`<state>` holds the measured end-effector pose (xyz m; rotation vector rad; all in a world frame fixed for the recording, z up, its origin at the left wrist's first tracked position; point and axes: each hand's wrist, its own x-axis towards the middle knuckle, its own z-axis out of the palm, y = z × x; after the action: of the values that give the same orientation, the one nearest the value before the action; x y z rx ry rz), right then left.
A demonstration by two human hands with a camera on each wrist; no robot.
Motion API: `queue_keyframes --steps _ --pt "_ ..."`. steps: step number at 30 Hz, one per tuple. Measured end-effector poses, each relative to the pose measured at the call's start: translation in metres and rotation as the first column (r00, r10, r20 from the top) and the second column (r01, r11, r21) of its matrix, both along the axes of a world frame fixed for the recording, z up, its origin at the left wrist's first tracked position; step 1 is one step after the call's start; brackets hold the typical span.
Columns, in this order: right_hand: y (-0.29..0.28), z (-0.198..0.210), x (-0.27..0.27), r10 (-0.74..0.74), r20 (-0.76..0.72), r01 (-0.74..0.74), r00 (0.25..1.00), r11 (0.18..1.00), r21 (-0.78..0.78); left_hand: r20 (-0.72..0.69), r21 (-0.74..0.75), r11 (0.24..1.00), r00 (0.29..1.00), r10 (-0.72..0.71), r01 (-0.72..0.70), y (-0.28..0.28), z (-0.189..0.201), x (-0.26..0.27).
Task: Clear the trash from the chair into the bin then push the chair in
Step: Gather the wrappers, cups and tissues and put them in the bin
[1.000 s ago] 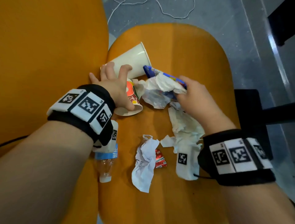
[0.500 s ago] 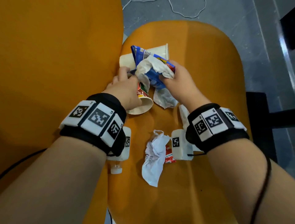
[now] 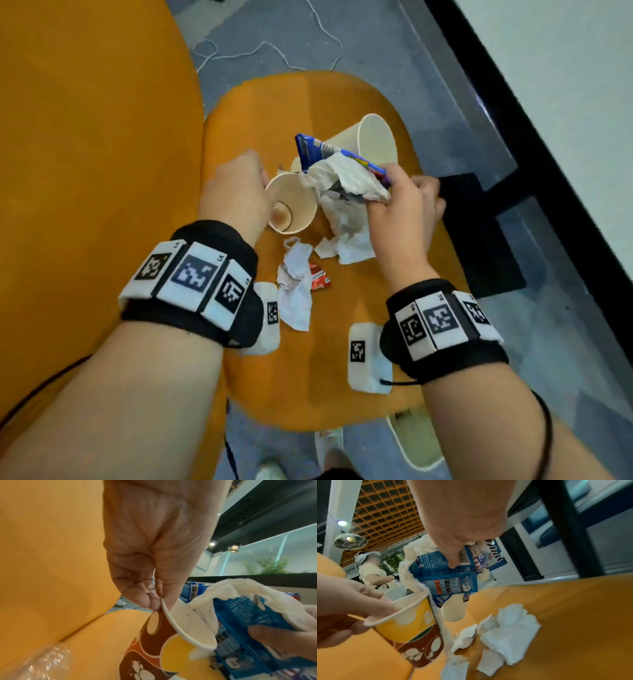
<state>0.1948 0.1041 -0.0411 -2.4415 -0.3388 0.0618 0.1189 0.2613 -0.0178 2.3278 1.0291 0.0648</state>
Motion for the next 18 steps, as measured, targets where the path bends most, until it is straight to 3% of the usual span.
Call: queue_keyframes --steps 5,9,14,18 --pt "-0.085 0.020 -0.064 -0.097 0.084 0.098 0.992 0.995 0.002 0.110 -0.156 0.976 0.985 -0.136 0.152 -0.085 0.027 -0.032" --pt "-0.151 0.026 -0.116 -0.203 0.099 0.193 0.974 0.976 0.098 0.162 -0.240 0.940 0.965 -0.208 0.243 -0.157 0.042 -0.062" --pt "-0.248 0.012 -0.168 -0.341 -0.104 0.354 0.934 0.922 0.159 0.178 -0.314 0.869 0.923 -0.341 0.382 -0.257 0.031 -0.093" --pt "-0.325 -0.023 -0.201 -0.418 -0.212 0.453 0.883 0.878 0.154 0.121 -0.392 0.799 0.887 -0.446 0.456 -0.338 -0.008 -0.108"
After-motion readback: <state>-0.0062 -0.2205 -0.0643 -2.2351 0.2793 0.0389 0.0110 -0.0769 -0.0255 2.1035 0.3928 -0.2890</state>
